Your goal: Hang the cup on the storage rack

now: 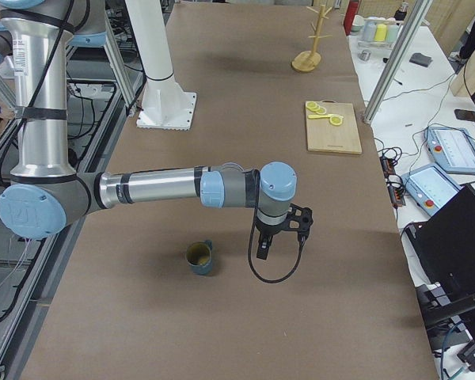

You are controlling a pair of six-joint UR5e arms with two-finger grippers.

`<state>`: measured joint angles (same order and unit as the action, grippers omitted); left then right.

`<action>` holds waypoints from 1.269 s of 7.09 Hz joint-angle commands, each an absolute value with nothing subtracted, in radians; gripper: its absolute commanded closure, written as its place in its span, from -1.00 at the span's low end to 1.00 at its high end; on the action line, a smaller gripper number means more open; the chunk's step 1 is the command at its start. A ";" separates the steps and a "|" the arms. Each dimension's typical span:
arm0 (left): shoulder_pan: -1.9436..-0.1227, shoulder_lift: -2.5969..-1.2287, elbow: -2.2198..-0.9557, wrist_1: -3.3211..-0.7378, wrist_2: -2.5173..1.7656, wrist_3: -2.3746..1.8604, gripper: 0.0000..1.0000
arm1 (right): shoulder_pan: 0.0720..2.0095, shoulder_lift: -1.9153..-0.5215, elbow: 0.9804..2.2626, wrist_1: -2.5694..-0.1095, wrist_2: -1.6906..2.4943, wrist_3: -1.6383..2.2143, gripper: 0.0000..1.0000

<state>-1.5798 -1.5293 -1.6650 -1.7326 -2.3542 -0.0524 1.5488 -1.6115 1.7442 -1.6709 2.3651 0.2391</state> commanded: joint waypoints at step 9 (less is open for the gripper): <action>-1.583 -1.516 -1.696 -1.741 -2.364 -0.040 -0.96 | 1.549 -1.875 1.946 -1.670 2.415 0.605 -1.00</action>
<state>-1.5825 -1.5167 -1.6878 -1.7411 -2.3603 -0.0399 1.5494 -1.7965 1.8455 -1.6703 2.4171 0.4874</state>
